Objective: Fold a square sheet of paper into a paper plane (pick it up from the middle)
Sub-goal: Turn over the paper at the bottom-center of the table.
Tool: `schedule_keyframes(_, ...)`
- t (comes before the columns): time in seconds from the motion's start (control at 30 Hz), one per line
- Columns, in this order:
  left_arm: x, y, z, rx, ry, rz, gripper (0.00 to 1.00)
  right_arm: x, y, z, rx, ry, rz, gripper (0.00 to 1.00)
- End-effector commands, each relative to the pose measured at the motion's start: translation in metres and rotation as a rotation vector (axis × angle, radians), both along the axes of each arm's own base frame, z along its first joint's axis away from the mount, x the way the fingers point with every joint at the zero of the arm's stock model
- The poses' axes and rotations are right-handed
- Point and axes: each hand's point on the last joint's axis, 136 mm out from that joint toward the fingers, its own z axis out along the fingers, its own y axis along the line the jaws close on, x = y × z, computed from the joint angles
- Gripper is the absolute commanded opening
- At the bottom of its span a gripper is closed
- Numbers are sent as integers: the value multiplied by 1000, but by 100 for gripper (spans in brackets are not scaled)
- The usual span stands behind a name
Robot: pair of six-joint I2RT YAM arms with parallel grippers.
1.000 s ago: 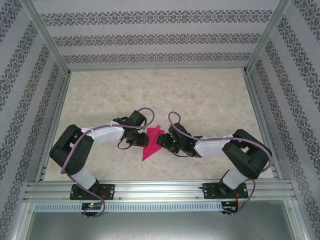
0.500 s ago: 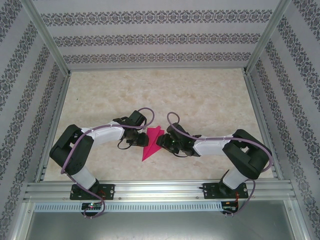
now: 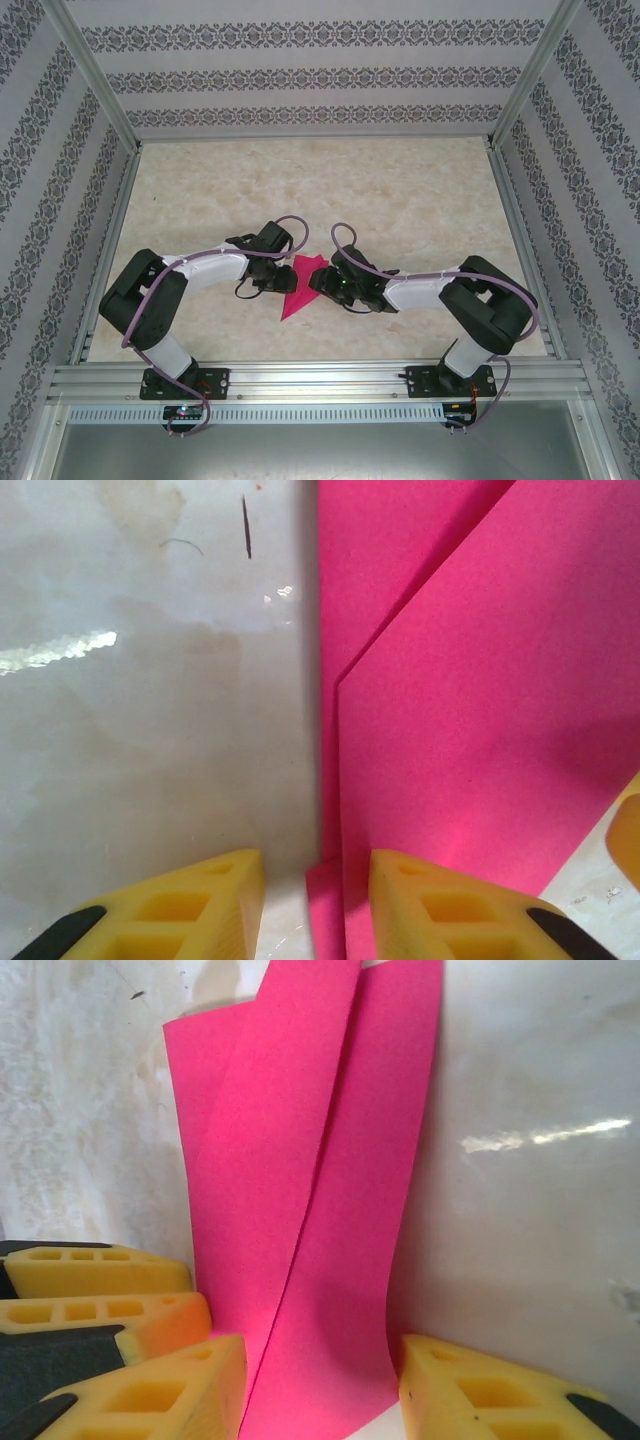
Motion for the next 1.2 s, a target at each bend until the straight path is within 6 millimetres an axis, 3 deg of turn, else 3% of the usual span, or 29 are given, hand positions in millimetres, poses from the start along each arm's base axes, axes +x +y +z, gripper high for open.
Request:
schedule_keyframes(0.0, -14, -5, -16, -4, 45, -35, 35, 6, 18, 14, 76, -37, 7, 45)
schedule_keyframes(0.37, -14, -5, -16, -2, 43, -32, 35, 24, 25, 23, 116, -85, -6, 49)
schedule_keyframes(0.7, -14, -3, -16, 5, 41, -29, 34, 43, 32, 18, 136, -87, 19, 45)
schedule_keyframes(0.93, -11, -4, -11, 2, 28, -20, 34, 43, 37, 10, 144, -79, 52, 30)
schedule_keyframes(1.17, -6, -13, 12, -78, -16, 3, 35, 46, 38, 10, 130, -102, 76, 14)
